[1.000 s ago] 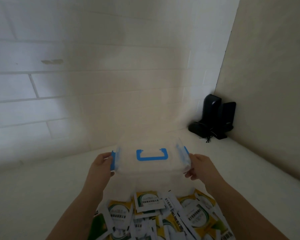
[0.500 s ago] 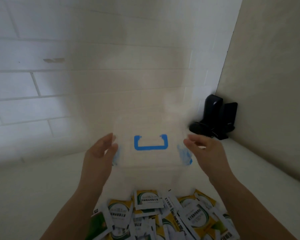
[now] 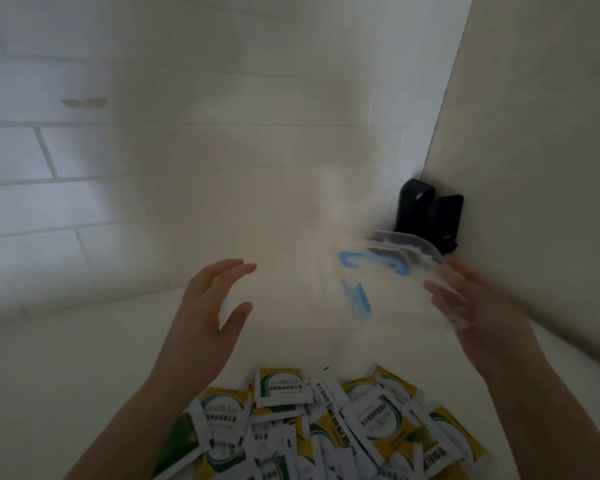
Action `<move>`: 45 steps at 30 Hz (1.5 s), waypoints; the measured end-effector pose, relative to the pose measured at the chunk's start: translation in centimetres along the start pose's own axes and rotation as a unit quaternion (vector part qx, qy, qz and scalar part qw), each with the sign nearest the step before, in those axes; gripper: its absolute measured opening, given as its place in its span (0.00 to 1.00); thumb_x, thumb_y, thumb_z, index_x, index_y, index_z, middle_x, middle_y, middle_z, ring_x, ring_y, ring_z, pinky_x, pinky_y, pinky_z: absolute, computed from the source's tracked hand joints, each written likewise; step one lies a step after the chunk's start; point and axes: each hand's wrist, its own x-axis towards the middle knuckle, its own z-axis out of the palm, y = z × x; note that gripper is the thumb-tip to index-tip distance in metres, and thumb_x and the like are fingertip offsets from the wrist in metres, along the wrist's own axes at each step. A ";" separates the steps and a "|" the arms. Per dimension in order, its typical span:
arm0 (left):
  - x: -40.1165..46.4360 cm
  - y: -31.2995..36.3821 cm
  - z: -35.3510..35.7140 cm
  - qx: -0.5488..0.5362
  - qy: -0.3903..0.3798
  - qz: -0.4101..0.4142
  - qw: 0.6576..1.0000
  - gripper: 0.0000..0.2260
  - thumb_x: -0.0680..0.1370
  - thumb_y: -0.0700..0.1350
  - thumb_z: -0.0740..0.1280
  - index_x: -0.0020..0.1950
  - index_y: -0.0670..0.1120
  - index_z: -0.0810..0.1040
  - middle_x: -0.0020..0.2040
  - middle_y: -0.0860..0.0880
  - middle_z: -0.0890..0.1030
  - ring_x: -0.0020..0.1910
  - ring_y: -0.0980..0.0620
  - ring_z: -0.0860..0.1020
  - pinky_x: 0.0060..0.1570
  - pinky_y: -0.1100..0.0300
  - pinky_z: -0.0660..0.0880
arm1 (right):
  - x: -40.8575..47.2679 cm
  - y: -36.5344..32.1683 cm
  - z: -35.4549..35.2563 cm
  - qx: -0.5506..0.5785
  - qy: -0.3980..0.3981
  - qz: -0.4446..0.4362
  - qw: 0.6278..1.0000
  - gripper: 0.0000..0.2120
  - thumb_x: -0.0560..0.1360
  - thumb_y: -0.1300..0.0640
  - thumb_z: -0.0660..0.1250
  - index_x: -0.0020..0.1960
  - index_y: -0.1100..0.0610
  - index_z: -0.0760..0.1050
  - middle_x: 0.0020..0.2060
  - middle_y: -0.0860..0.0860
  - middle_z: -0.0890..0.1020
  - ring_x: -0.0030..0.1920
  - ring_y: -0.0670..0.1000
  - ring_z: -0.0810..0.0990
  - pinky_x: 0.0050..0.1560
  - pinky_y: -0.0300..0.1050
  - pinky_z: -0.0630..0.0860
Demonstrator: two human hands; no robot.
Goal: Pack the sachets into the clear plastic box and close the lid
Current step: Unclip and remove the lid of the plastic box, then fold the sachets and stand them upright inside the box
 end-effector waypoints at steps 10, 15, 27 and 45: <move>-9.6 -2.1 -1.3 0.056 -0.116 -0.167 0.978 0.12 0.74 0.44 0.67 0.44 0.61 0.70 0.47 0.63 0.72 0.51 0.53 0.72 0.48 0.61 0.67 | -2.5 5.2 -7.7 -0.113 0.254 -0.002 0.961 0.22 0.72 0.65 0.68 0.64 0.57 0.67 0.61 0.57 0.74 0.43 0.46 0.78 0.43 0.33 0.74; -11.7 -2.1 -0.3 0.092 -0.157 -0.173 0.968 0.14 0.71 0.49 0.71 0.55 0.56 0.76 0.59 0.54 0.76 0.59 0.52 0.72 0.61 0.56 0.69 | -3.3 6.3 -8.8 -0.392 0.203 0.038 0.897 0.15 0.72 0.56 0.68 0.58 0.54 0.74 0.60 0.60 0.75 0.52 0.54 0.74 0.50 0.51 0.70; -10.4 -2.4 0.6 0.170 -0.196 -0.115 0.959 0.18 0.71 0.62 0.63 0.60 0.64 0.68 0.51 0.63 0.70 0.55 0.56 0.69 0.53 0.57 0.63 | -10.5 5.1 2.1 -0.524 -0.276 -0.142 0.793 0.07 0.72 0.47 0.65 0.47 0.36 0.71 0.48 0.32 0.74 0.52 0.31 0.71 0.52 0.27 0.65; -9.8 -2.4 -1.5 -0.045 0.059 -0.129 0.989 0.11 0.74 0.42 0.67 0.38 0.58 0.76 0.28 0.49 0.78 0.30 0.54 0.75 0.27 0.69 0.69 | -10.0 10.1 7.2 -0.685 -0.270 -0.339 0.586 0.10 0.54 0.57 0.79 0.33 0.49 0.82 0.24 0.47 0.82 0.27 0.46 0.79 0.28 0.37 0.75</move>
